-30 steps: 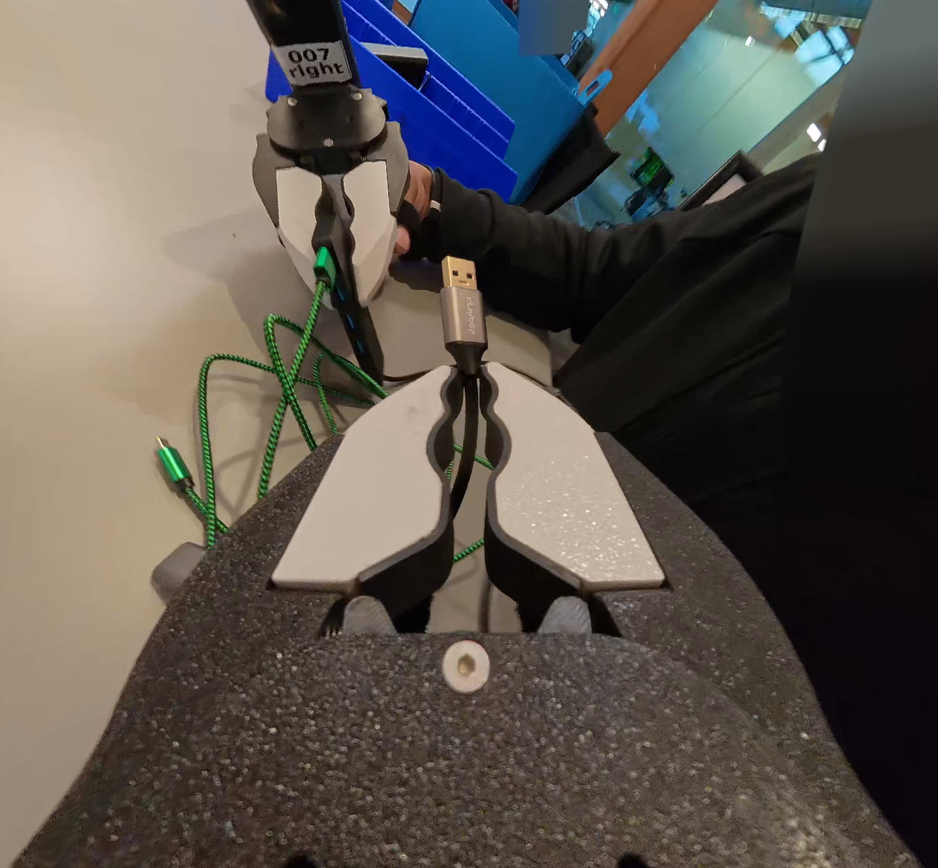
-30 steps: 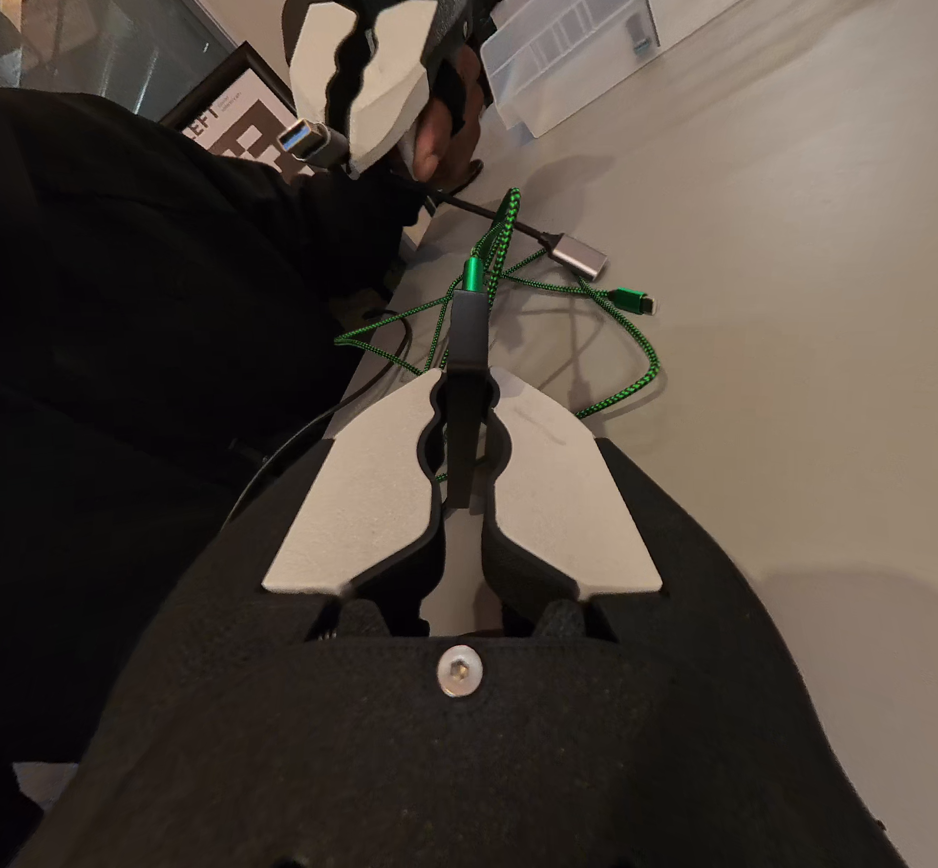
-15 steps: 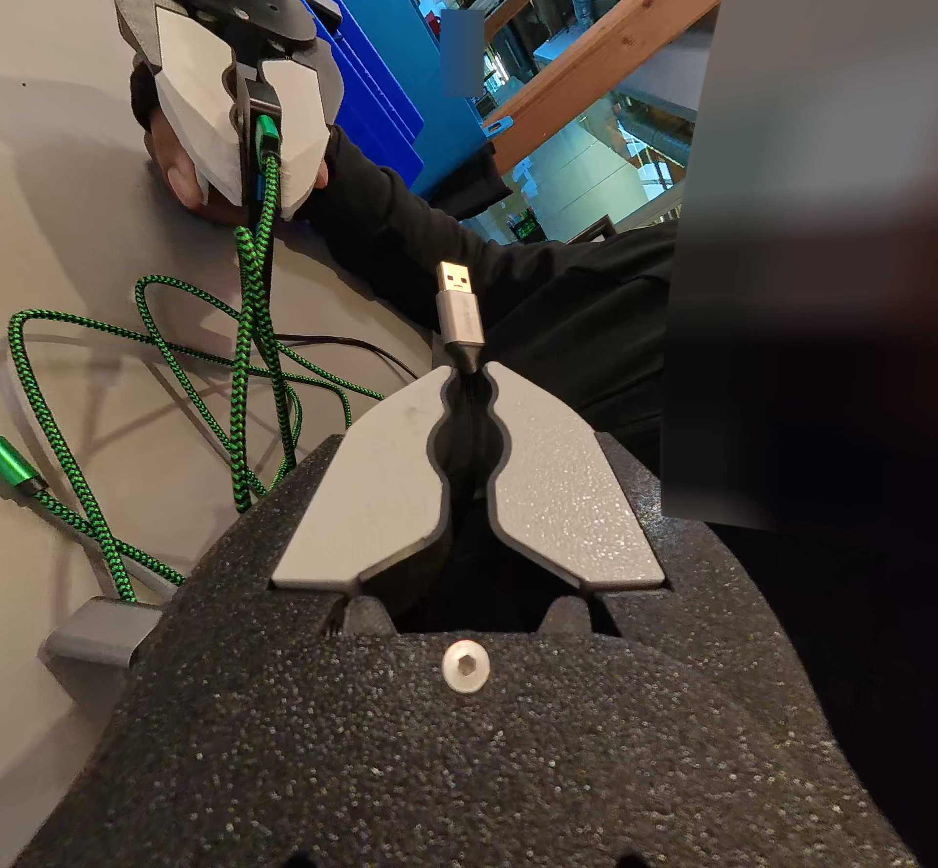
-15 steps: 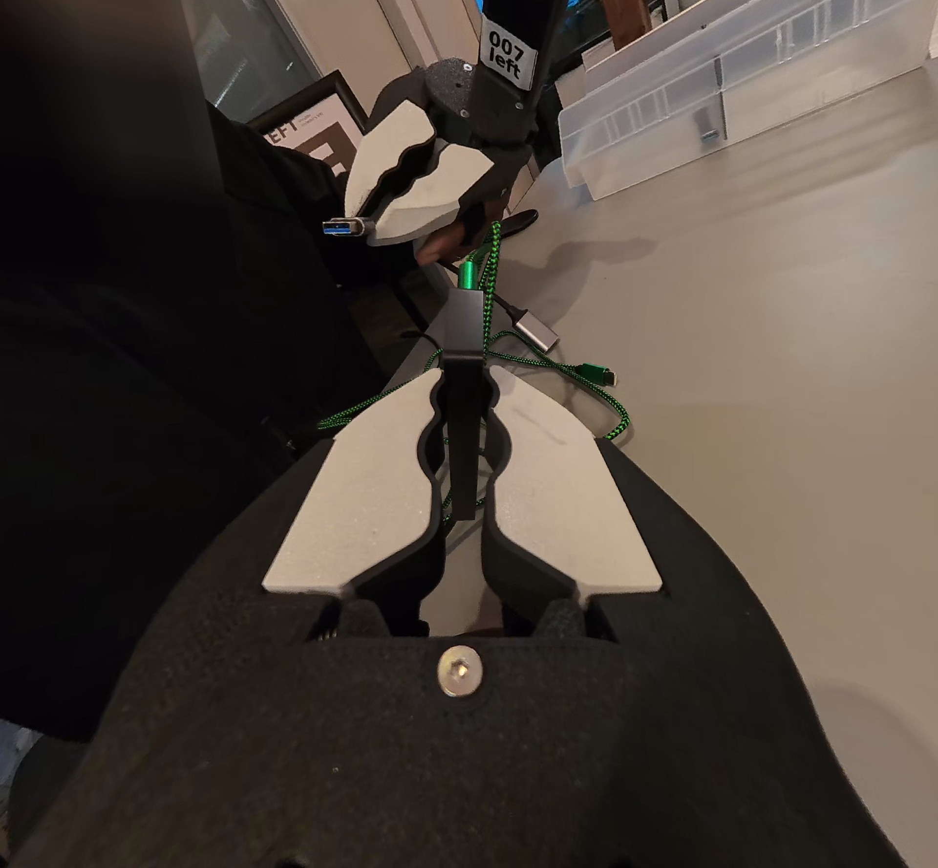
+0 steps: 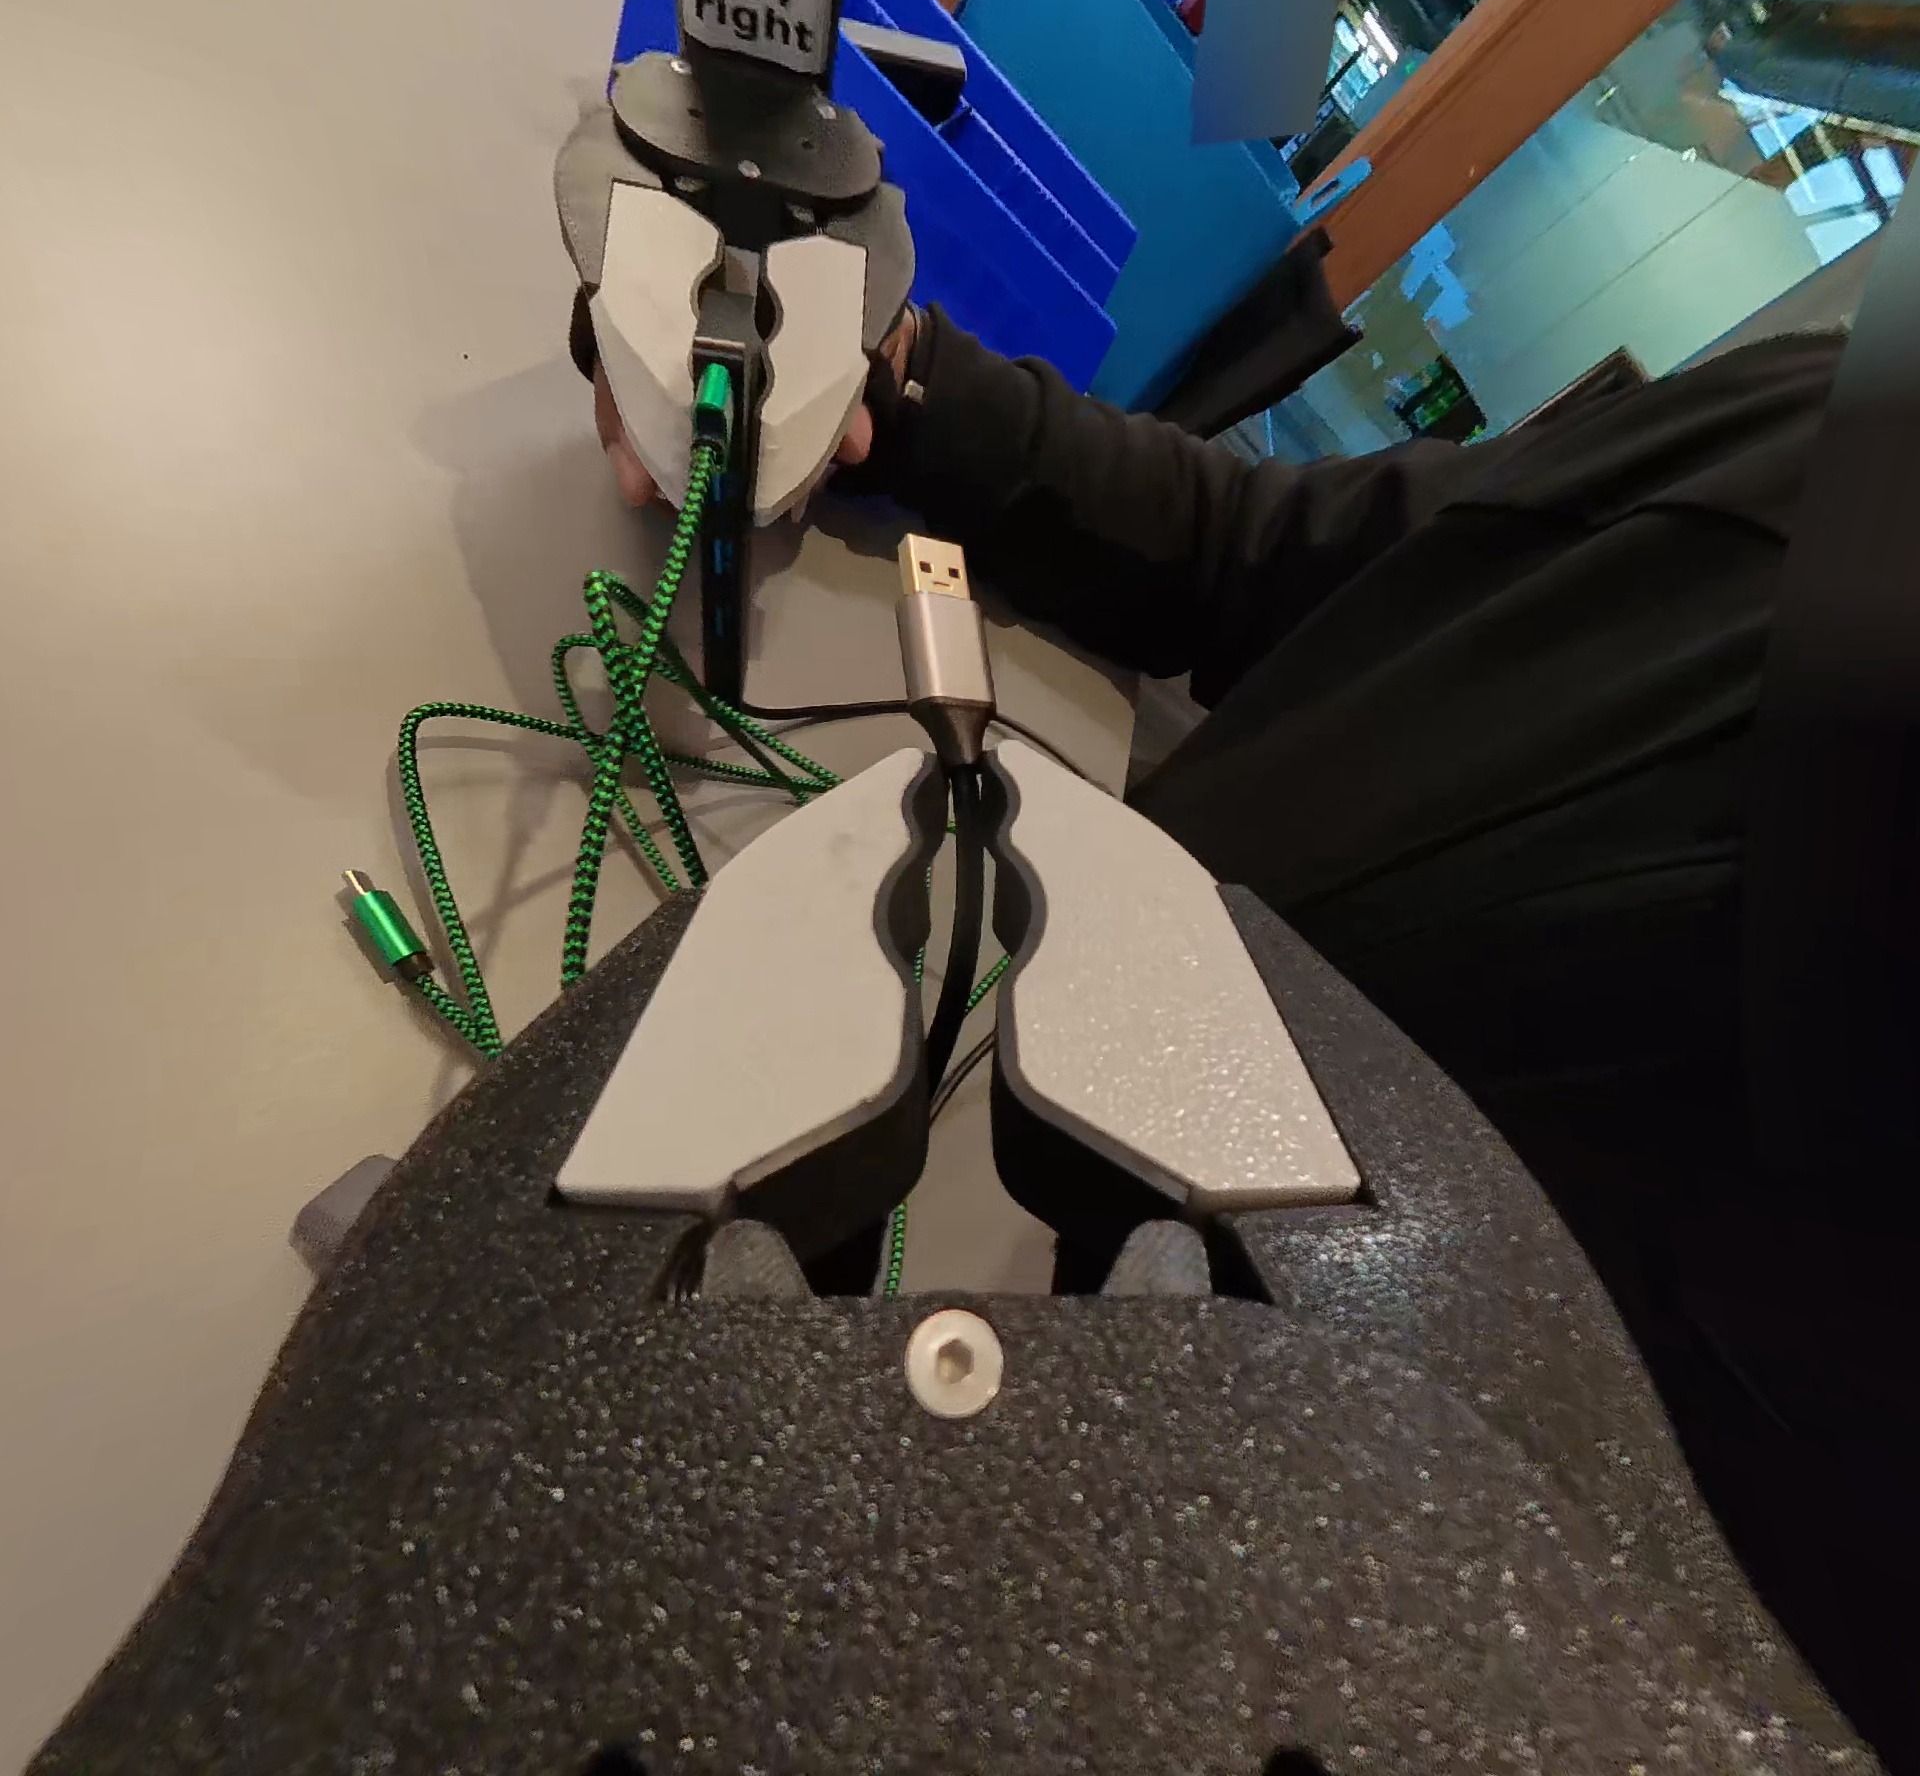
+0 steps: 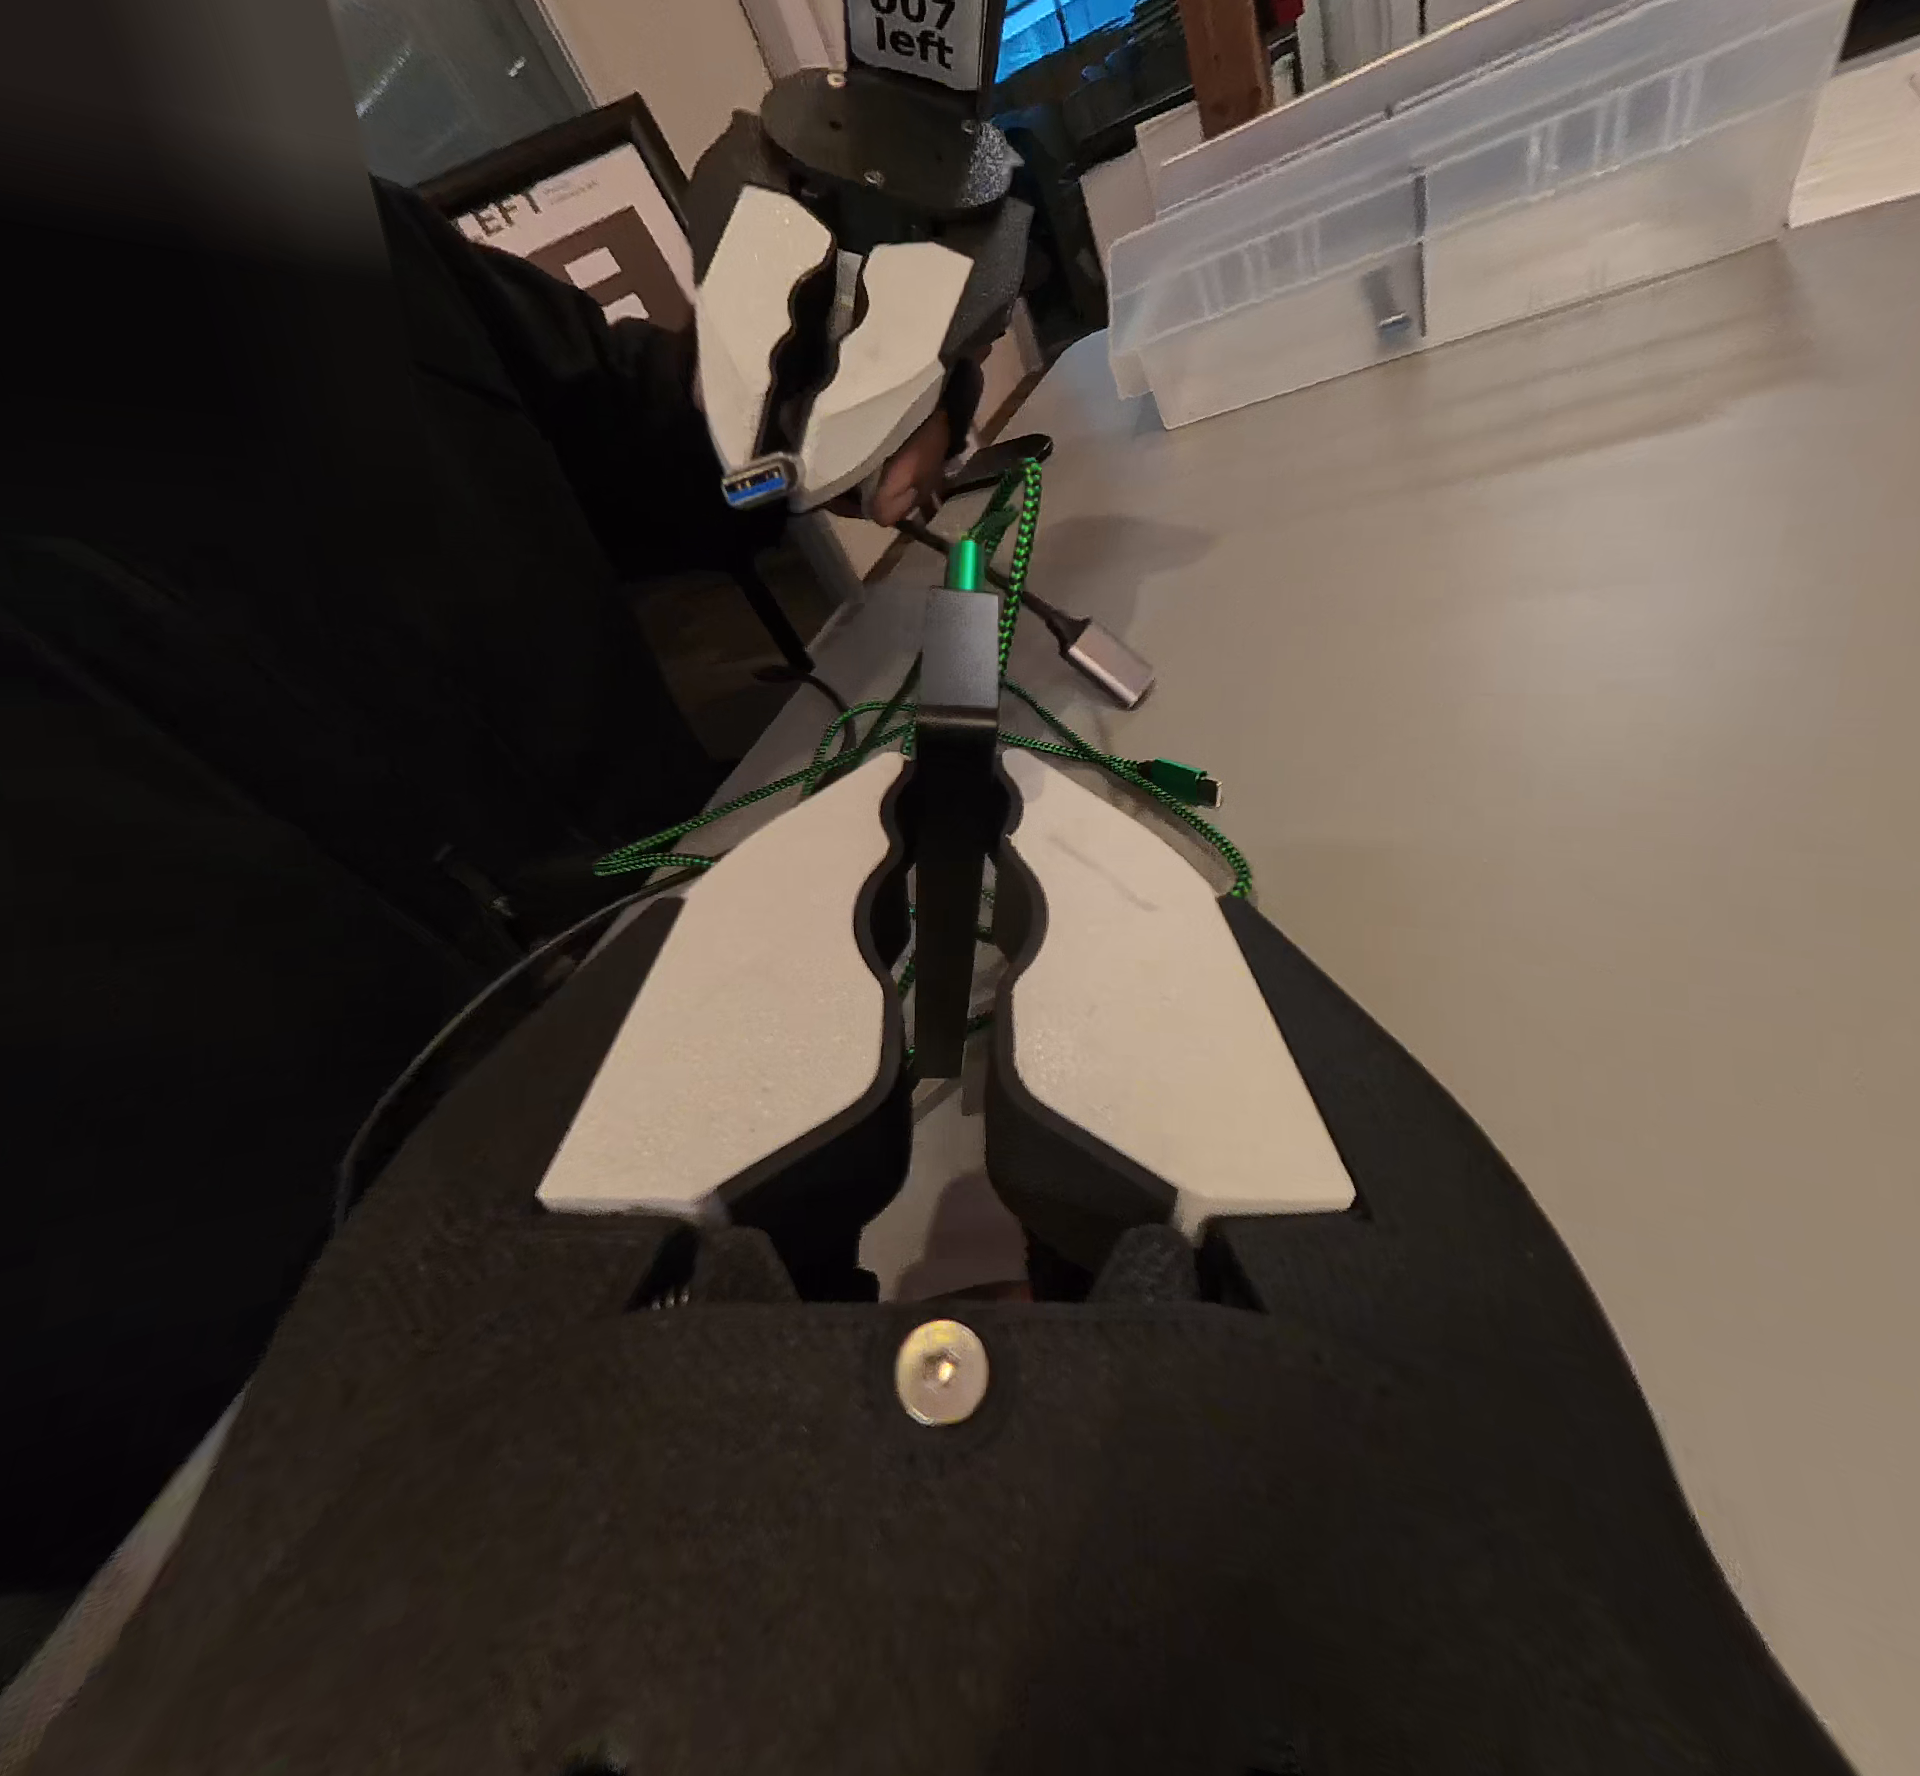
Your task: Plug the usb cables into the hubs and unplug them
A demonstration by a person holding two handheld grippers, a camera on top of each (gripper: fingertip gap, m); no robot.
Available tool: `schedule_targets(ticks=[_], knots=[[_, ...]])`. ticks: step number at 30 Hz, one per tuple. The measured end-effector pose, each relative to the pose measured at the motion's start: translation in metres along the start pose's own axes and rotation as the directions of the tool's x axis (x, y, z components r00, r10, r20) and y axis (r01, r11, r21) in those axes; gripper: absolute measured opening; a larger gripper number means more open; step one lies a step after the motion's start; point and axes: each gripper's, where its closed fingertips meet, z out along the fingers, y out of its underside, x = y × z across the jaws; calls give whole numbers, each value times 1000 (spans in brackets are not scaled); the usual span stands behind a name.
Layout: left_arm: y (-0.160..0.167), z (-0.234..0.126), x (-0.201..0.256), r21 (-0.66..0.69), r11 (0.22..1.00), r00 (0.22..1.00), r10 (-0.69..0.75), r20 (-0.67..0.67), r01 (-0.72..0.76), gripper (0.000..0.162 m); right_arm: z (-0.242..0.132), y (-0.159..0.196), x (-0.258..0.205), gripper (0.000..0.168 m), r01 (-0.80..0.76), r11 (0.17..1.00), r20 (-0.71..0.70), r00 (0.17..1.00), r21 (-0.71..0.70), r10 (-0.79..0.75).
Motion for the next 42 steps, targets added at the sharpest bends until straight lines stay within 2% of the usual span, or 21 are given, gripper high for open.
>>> schedule_targets(ticks=[5,7,13,16,24,36,42], knots=[[-24,-16,14,75,992,993,-97,-66,101,6,3,-15,6,10,178,984,-108,979,24,-174],[-32,-18,24,106,981,981,-146,-131,160,7,1,-24,7,10,265,964,-168,952,36,-255],[-17,11,27,92,938,920,-304,-246,335,7,-6,-41,-8,10,485,875,-277,843,15,-462],[-13,22,18,105,916,899,-348,-265,386,7,-5,-42,-21,10,559,829,-281,795,-5,-538],[-19,27,14,128,902,877,-354,-324,412,7,1,-35,-40,10,675,731,-275,686,-102,-673],[-1,30,27,-17,920,843,-367,-394,392,7,12,-20,-58,10,799,533,-214,489,-279,-846],[8,30,26,-97,917,818,-391,-423,388,7,18,-9,-66,10,828,446,-158,418,-339,-895]])
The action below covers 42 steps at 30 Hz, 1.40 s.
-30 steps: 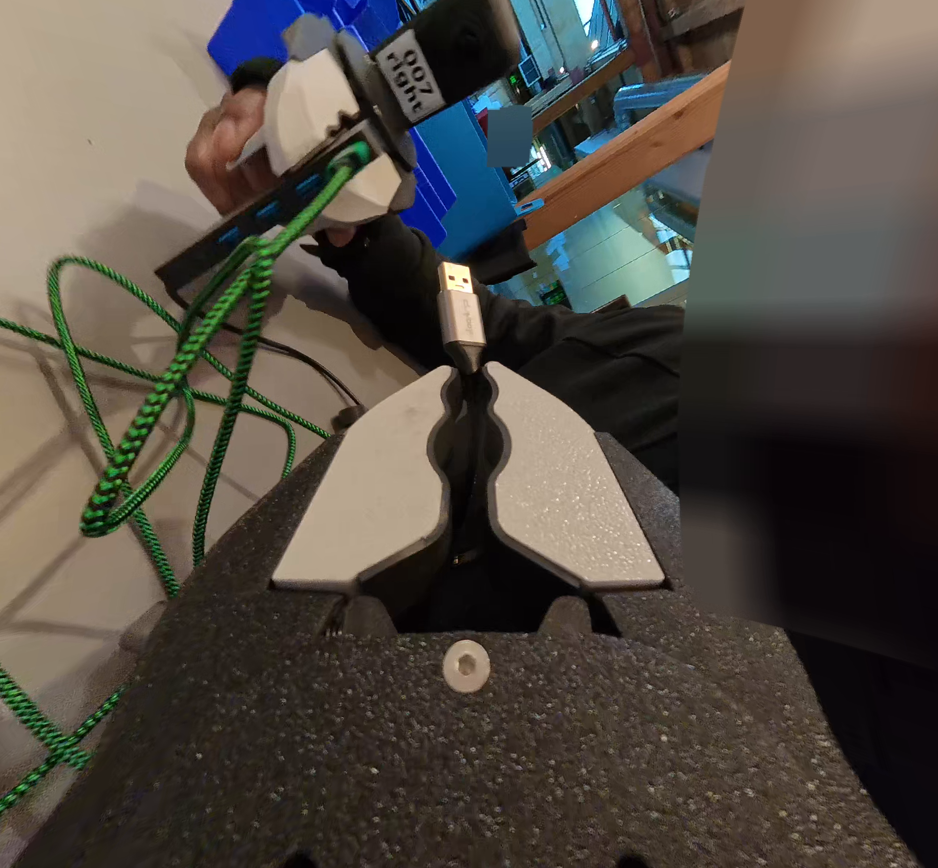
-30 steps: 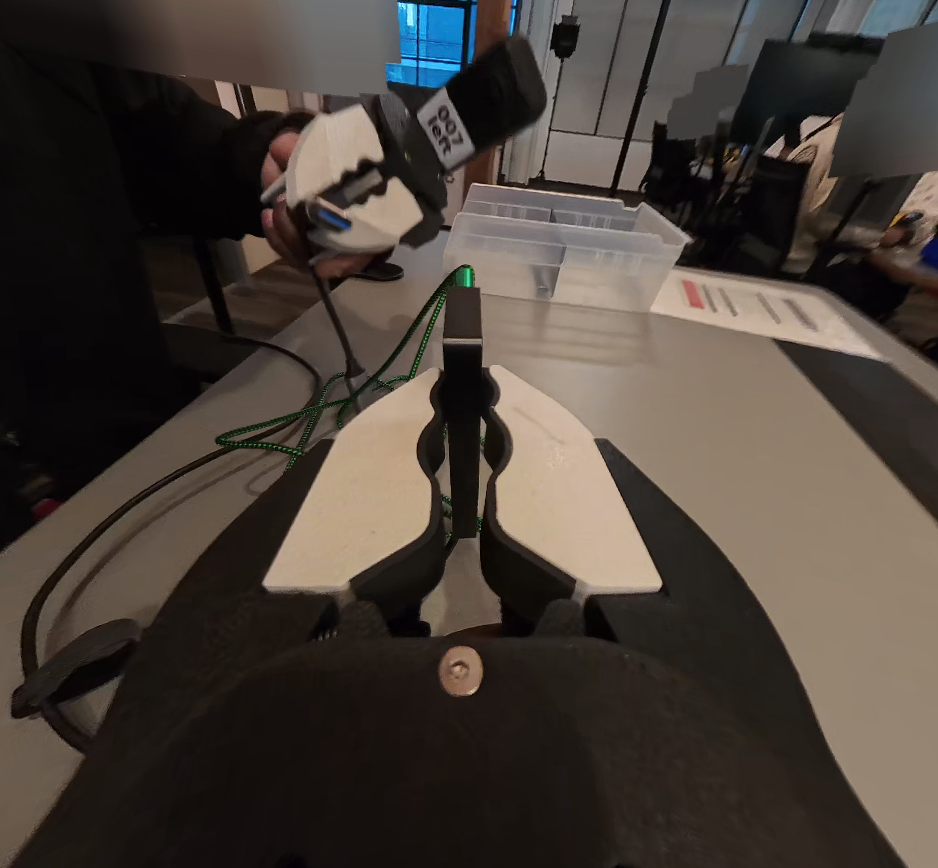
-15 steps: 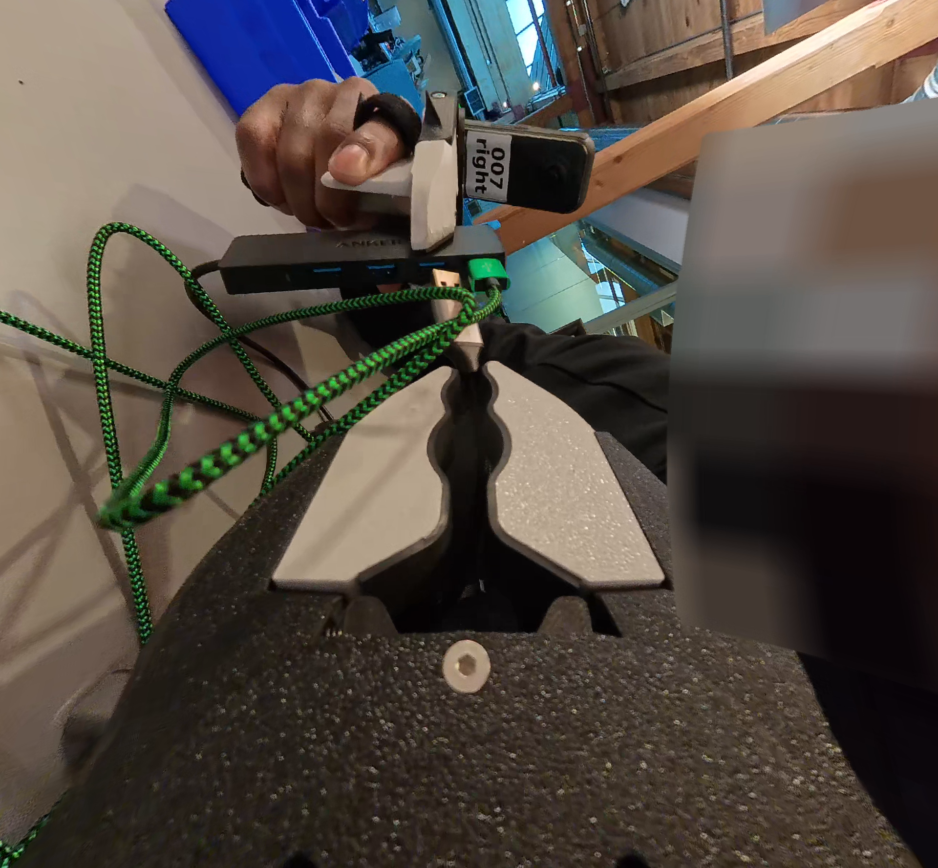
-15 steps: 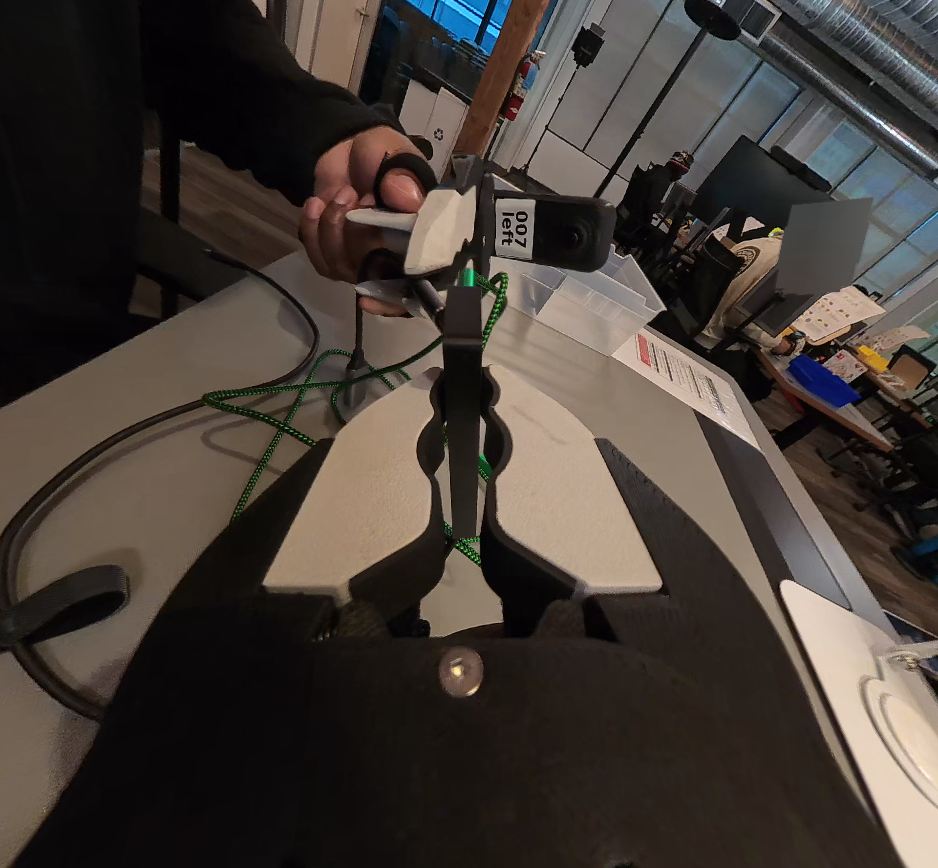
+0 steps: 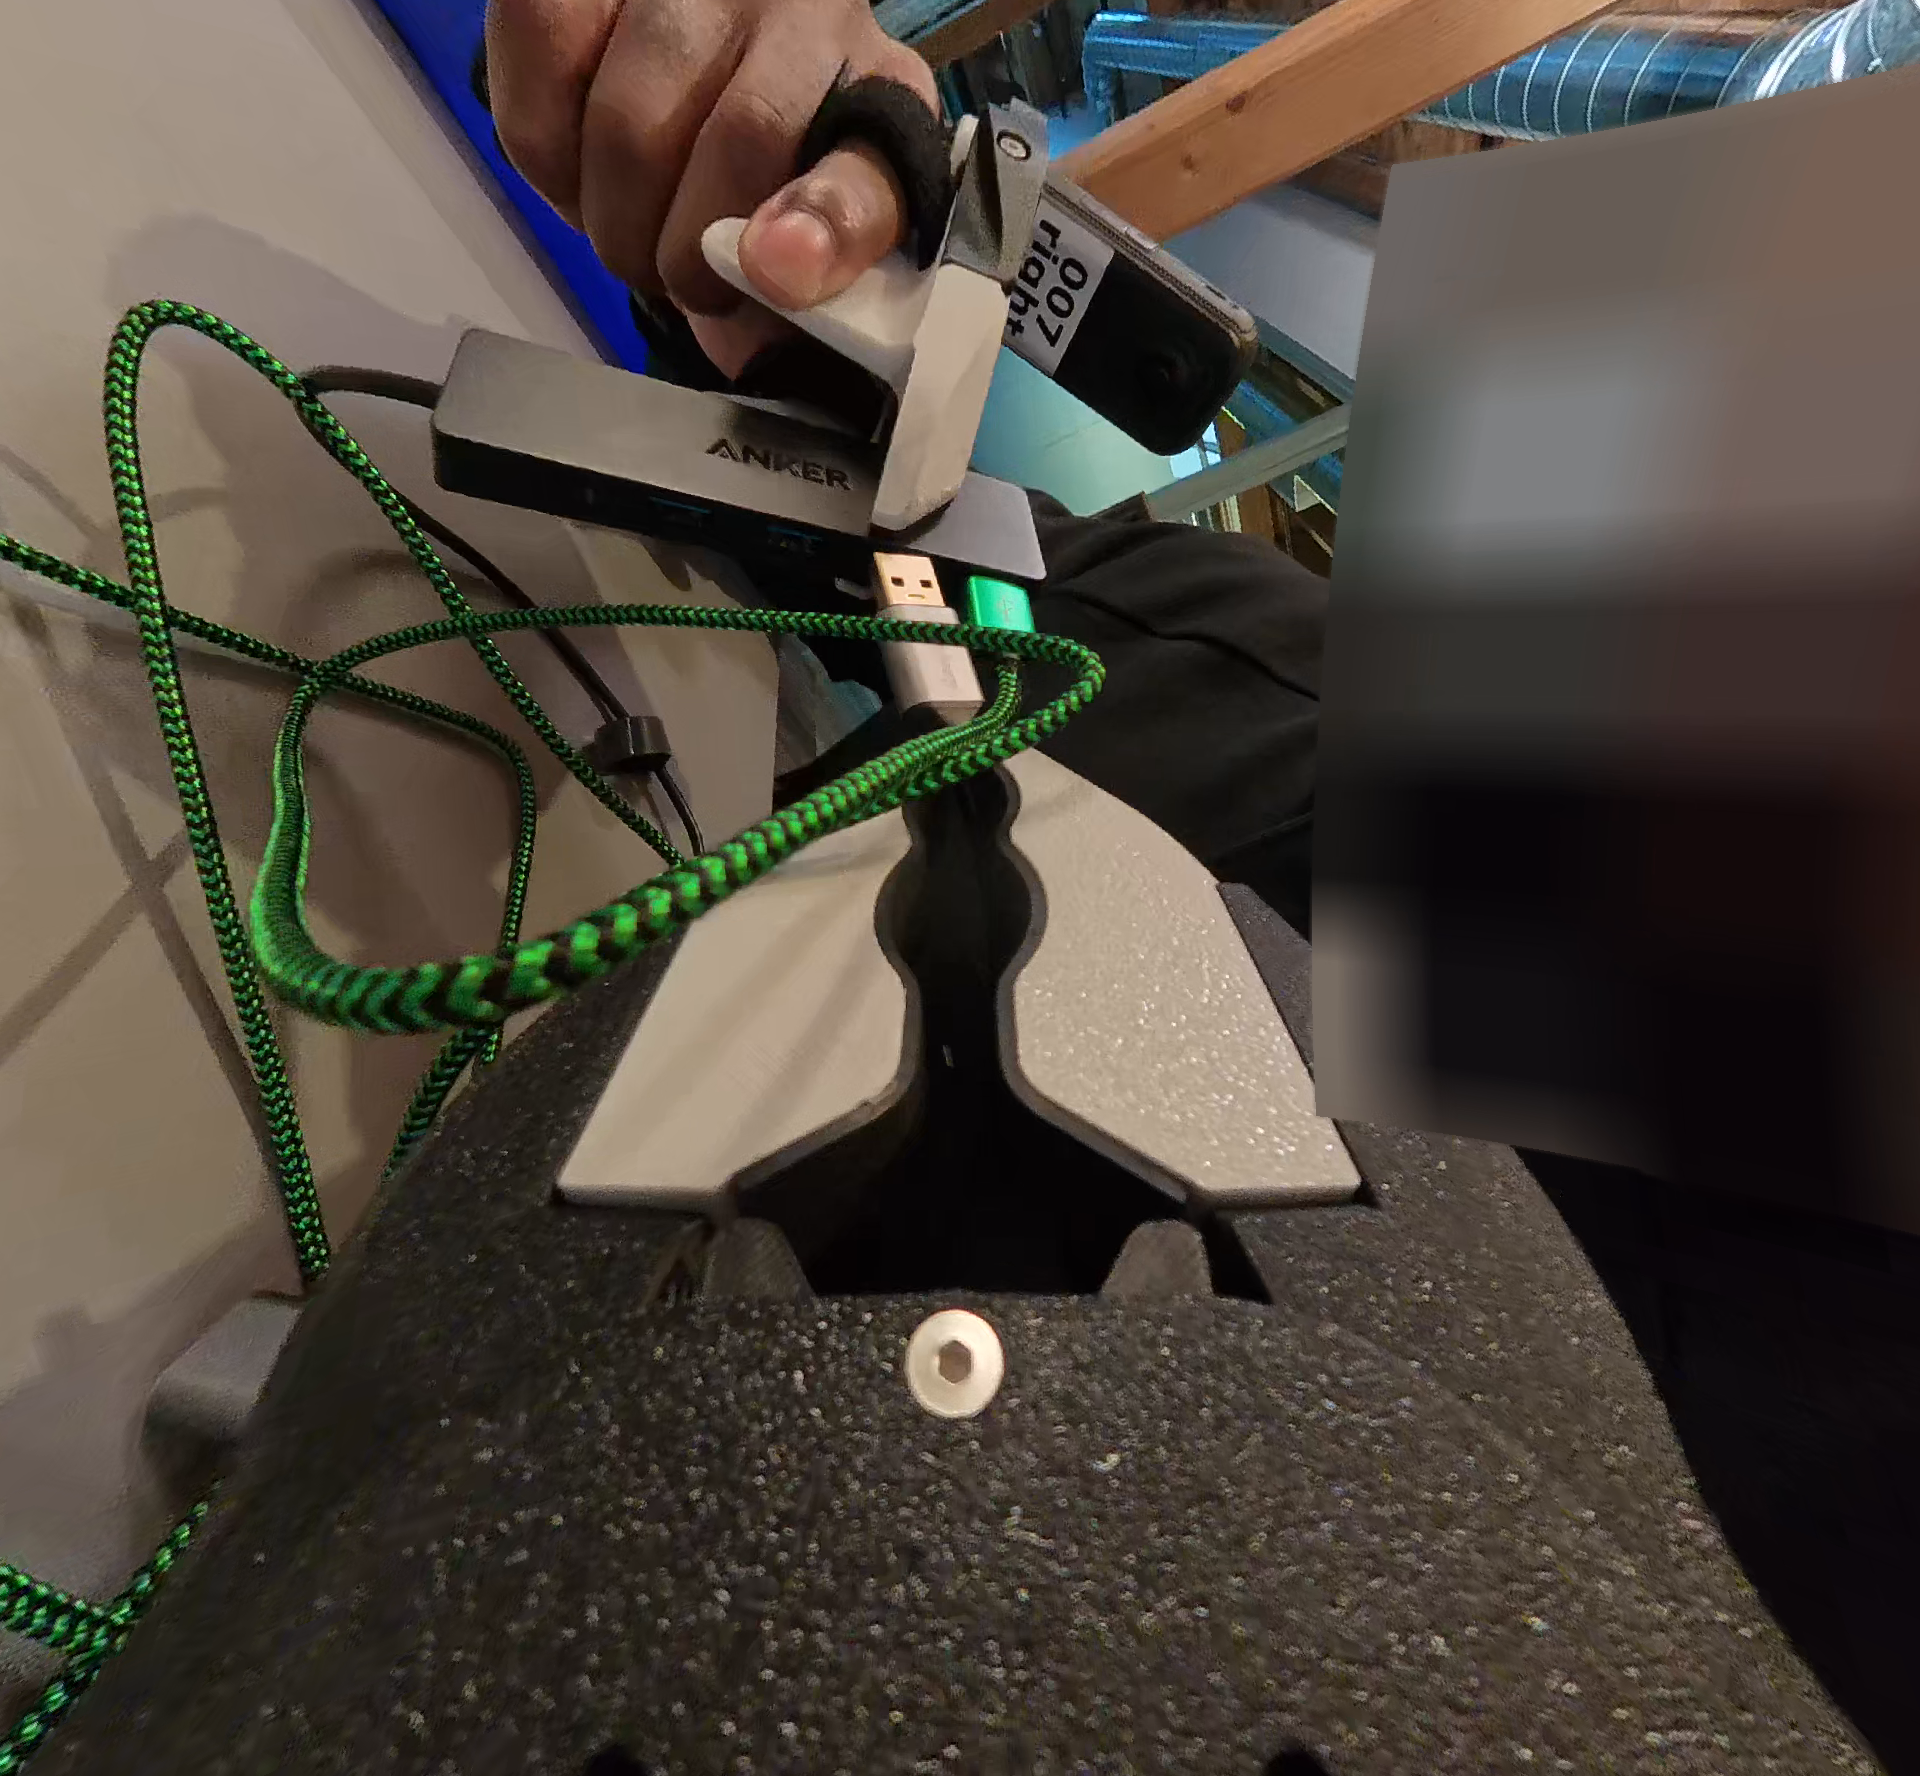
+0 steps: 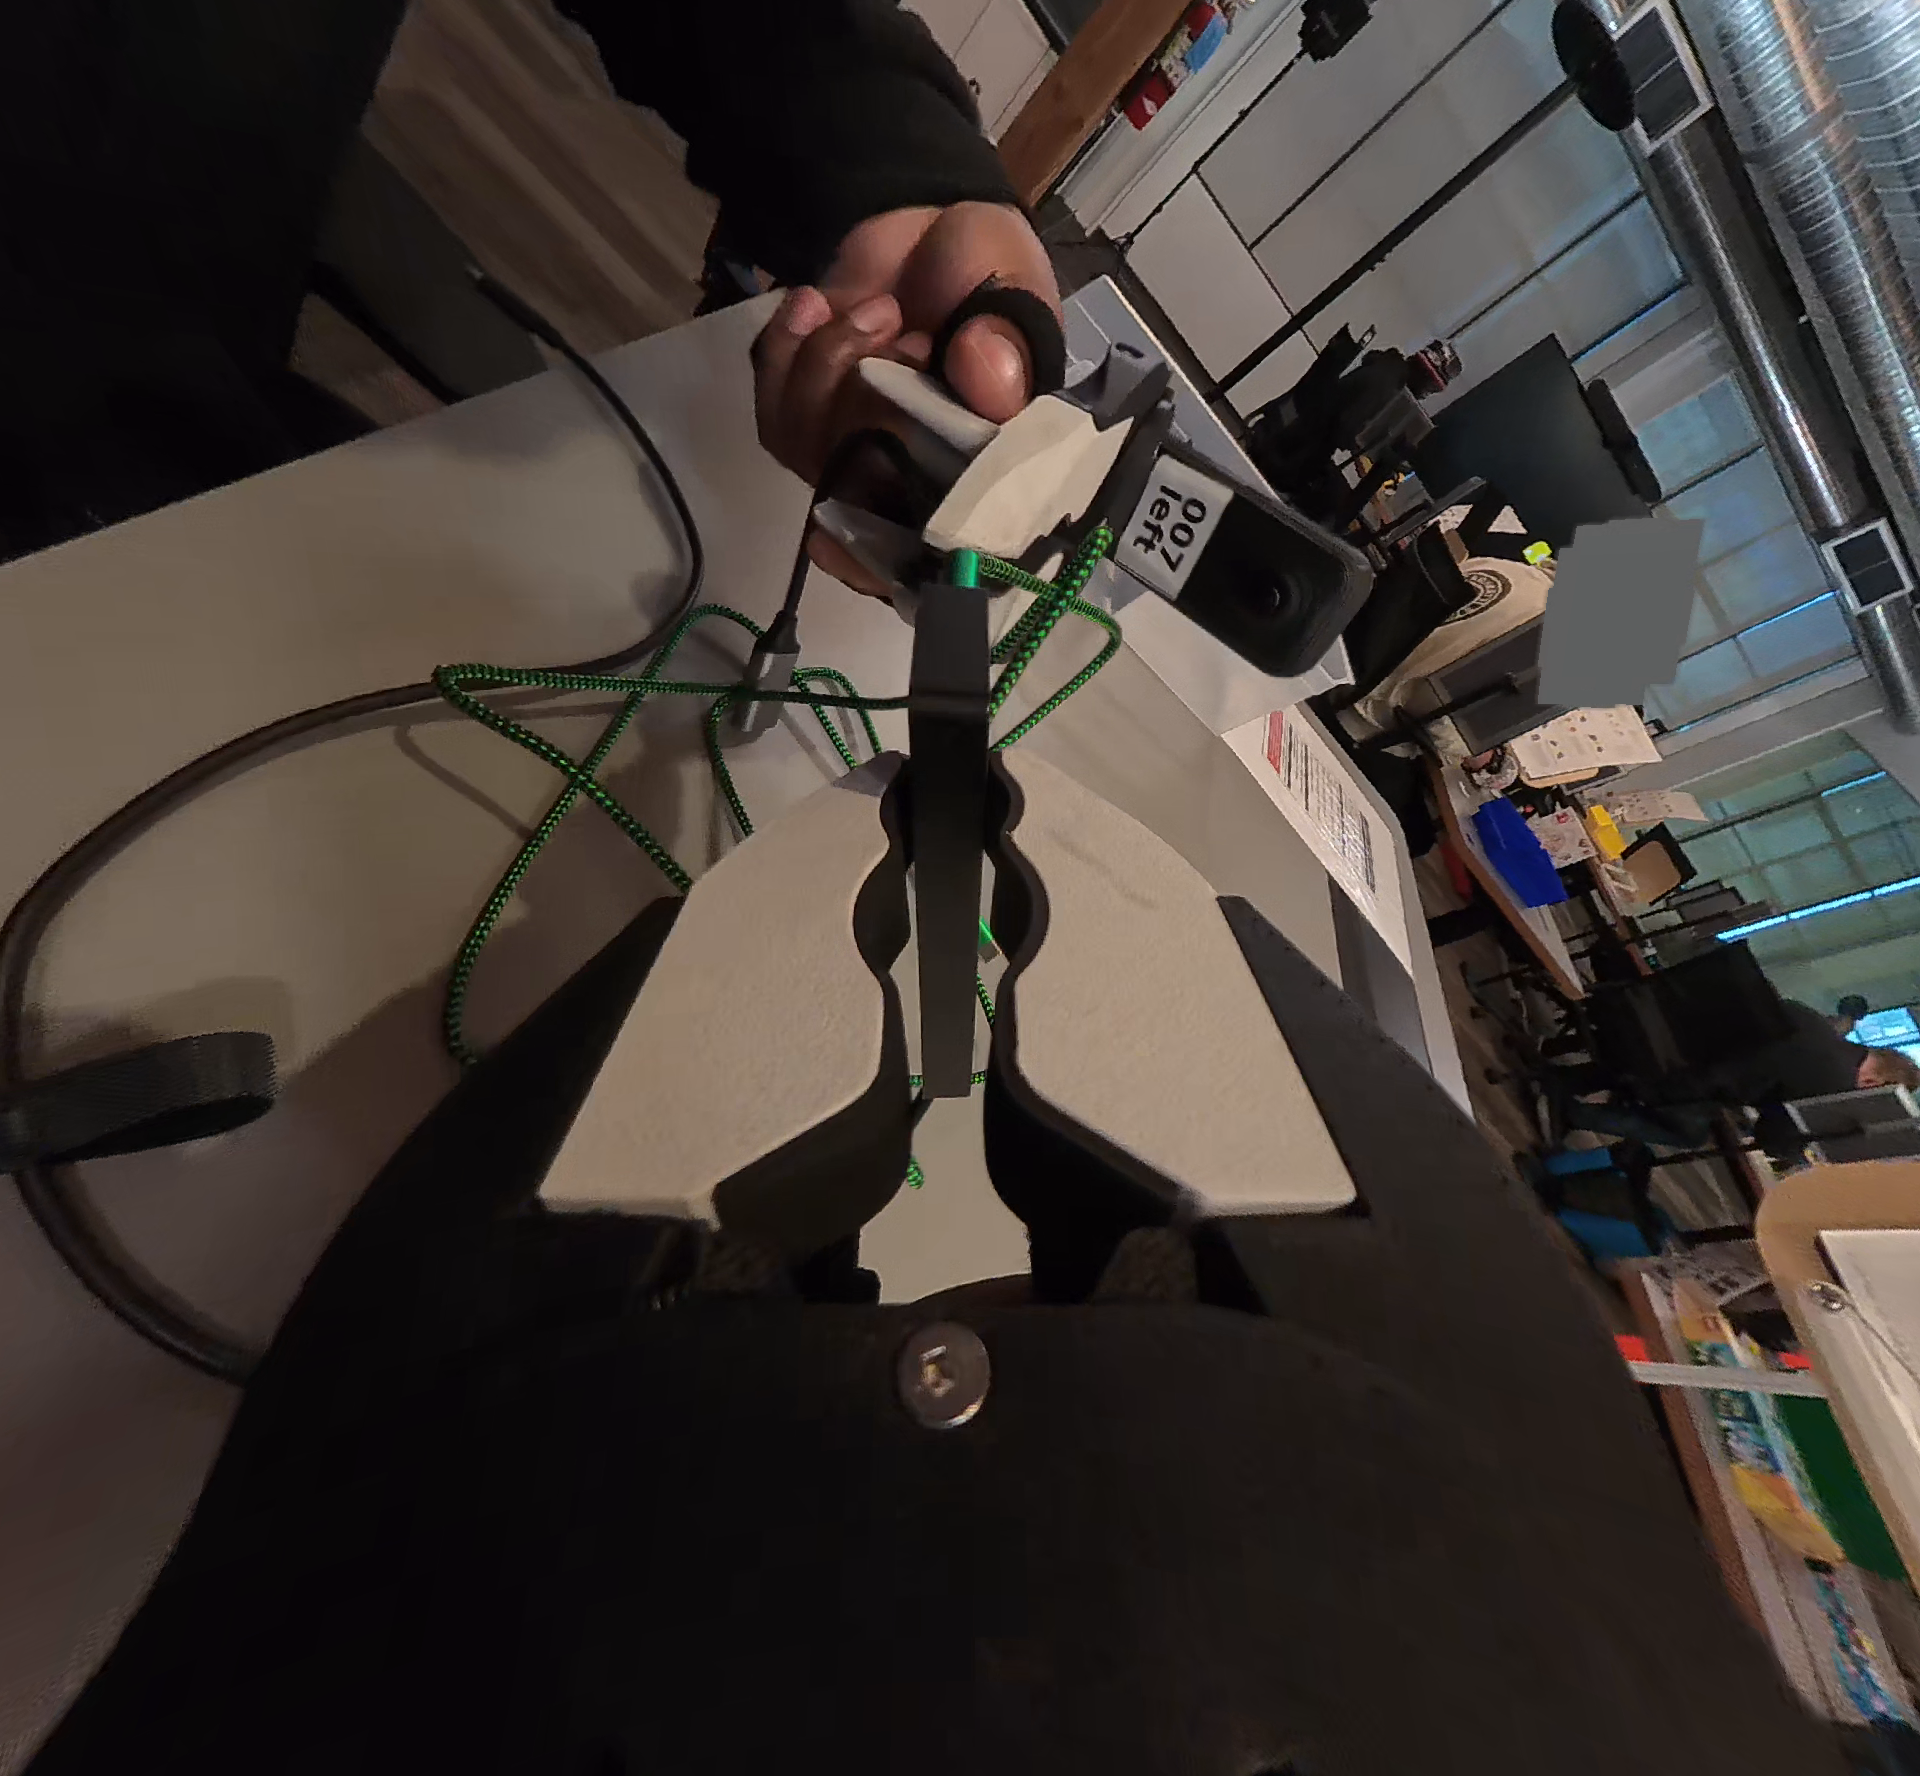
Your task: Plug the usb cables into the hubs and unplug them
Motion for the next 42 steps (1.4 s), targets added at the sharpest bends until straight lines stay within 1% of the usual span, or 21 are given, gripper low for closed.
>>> schedule_targets(ticks=[5,10,16,20,26,28,30,32,34,37,38,41,42], knots=[[12,0,0,-87,996,1000,9,-30,-12,7,3,-4,-11,10,54,998,24,998,-14,-54],[20,1,2,-172,983,997,50,-56,-59,7,5,-9,-16,10,45,999,44,998,15,-45],[22,2,2,-189,980,992,47,-115,-68,7,7,-12,-20,9,17,999,56,998,43,-19],[20,4,0,-177,982,992,45,-118,-66,7,8,-9,-22,10,-4,999,71,997,43,1],[17,4,-4,-161,984,995,62,-76,-74,7,8,-5,-22,10,-46,998,91,995,41,42],[16,6,-7,-149,986,997,71,-42,-77,6,9,-4,-22,10,-56,998,90,995,36,52],[21,10,-9,-178,980,996,84,-27,-88,6,10,-6,-24,10,-62,997,104,993,40,57],[22,12,-10,-170,982,996,84,-19,-86,6,10,-5,-25,10,-60,998,112,992,31,56],[16,11,-12,-137,987,996,91,-4,-90,6,8,-1,-23,10,-81,996,106,991,29,77],[-4,4,-16,-42,992,991,121,55,-119,7,6,11,-9,10,-138,990,52,989,10,137],[-8,2,-18,-30,991,988,133,81,-131,9,6,14,-6,10,-164,986,41,986,4,164],[-19,-9,-34,-30,982,961,188,203,-185,31,6,25,1,10,-283,959,40,958,-19,283],[-25,-14,-36,-10,976,948,216,234,-219,34,5,30,5,10,-343,939,34,938,-24,344]])
